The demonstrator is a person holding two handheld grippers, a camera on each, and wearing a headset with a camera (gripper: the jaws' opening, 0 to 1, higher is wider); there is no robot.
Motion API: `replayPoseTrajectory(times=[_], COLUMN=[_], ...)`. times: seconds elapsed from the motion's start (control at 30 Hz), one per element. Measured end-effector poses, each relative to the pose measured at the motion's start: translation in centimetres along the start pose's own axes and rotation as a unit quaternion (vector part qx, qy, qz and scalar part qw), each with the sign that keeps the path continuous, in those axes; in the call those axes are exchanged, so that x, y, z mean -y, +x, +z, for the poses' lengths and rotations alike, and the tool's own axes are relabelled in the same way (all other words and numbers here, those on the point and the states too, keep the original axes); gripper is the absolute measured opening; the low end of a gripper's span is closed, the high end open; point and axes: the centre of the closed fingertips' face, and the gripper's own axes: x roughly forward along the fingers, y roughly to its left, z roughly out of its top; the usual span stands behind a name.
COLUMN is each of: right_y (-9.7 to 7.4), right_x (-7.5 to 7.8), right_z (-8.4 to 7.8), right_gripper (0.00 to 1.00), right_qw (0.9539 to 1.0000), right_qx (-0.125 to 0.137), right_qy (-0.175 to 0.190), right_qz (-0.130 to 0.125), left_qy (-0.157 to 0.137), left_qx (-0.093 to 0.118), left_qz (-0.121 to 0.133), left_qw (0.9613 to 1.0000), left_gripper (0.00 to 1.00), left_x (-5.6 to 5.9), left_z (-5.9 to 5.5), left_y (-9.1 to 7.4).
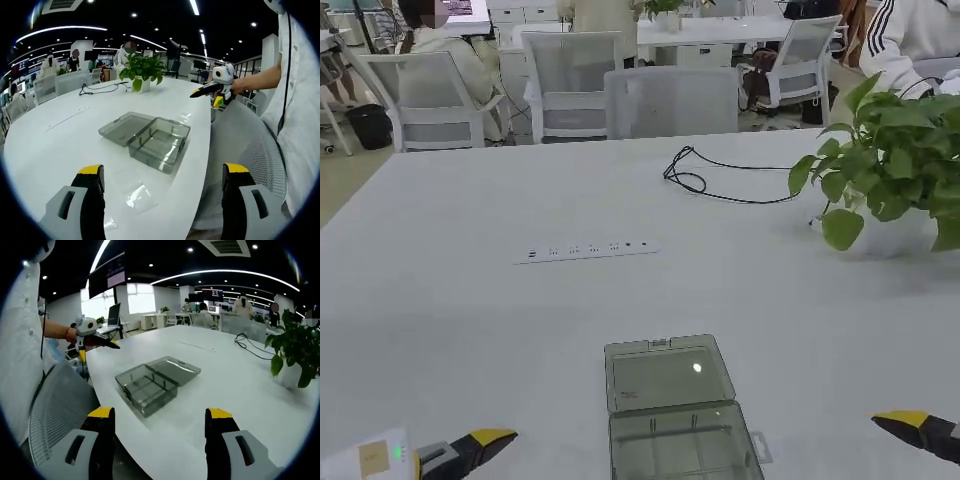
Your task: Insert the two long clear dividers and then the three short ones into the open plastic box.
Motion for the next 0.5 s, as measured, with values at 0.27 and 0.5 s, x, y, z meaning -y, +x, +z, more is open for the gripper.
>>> replayPoseTrajectory(times=[0.27,0.5], right_y=[0.3,0.5], right_x=[0.1,0.4], right_z=[0.0,0.1], right_gripper=[0.74,0.74], right_qw=[1.0,1.0], right_qx=[0.0,0.002], right_qy=[0.0,0.003], right_qz=[0.002,0.002], left_qy=[-0.007,-0.023], left_qx=[-0.003,-0.012], left_qz=[0.005,0.023], left_qw=[1.0,0.9994], left_gripper=[1.0,0.99], left_x=[-0.7,-2.5], left_z=[-0.2,-0.9], left_y=[0.2,-0.1])
